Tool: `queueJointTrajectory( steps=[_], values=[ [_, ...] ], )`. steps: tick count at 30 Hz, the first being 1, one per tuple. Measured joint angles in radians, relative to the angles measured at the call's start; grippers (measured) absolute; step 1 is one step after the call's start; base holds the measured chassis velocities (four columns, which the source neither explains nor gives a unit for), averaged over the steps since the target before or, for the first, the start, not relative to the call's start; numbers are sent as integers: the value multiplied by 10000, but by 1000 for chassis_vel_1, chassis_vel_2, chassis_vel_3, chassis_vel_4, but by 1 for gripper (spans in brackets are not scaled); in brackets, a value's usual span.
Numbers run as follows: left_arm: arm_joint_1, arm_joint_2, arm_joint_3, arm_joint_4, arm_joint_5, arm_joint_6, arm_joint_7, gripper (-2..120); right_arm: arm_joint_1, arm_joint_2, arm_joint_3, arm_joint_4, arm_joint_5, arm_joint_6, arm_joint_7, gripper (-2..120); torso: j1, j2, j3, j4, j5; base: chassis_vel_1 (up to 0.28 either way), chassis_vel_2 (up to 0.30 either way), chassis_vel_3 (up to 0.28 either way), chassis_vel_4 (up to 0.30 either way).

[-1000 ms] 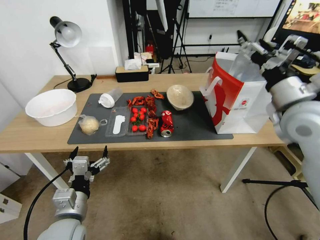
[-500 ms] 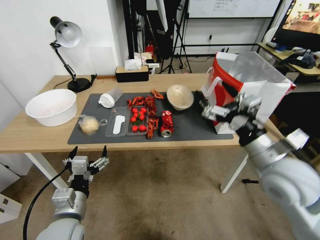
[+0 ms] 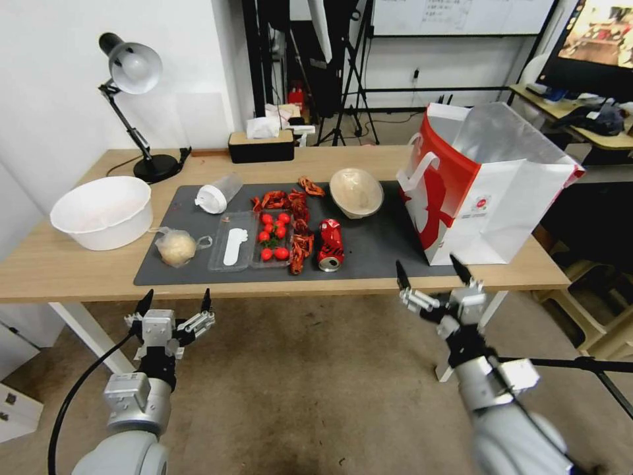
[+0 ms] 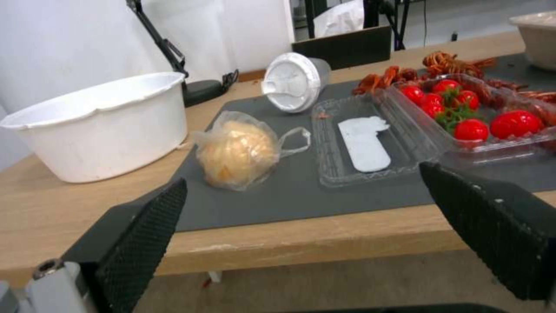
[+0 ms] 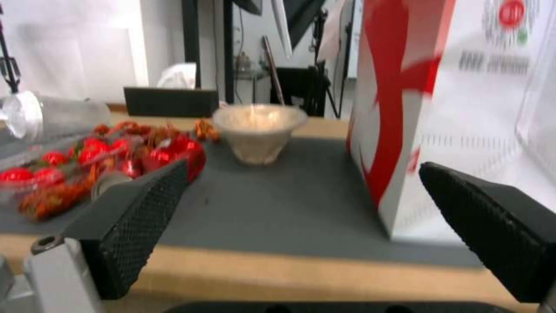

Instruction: Pick up the trash from the table and place it into the takeout bag.

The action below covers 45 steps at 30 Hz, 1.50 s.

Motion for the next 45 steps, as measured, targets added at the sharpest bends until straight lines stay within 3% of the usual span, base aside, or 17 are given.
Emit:
queueJointTrajectory(
  steps=[20,33,45],
  values=[
    [-72,29,-16,170,-13,-66,-13,100,458,216,-821,-433,-68,-322,529,99,1,0,1,-1,-1,0,0,0,0],
    [-111,-62,13,222,46,-57,-7,100,3608,2,-2813,-813,1939,-2501,1596,97,2,0,2,1,-1,0,0,0,0],
    [3,-132,-119,199,72,-117,-13,100,5960,765,-4528,-2216,2788,-3658,2595,96,2,0,2,1,-1,0,0,0,0]
  ],
)
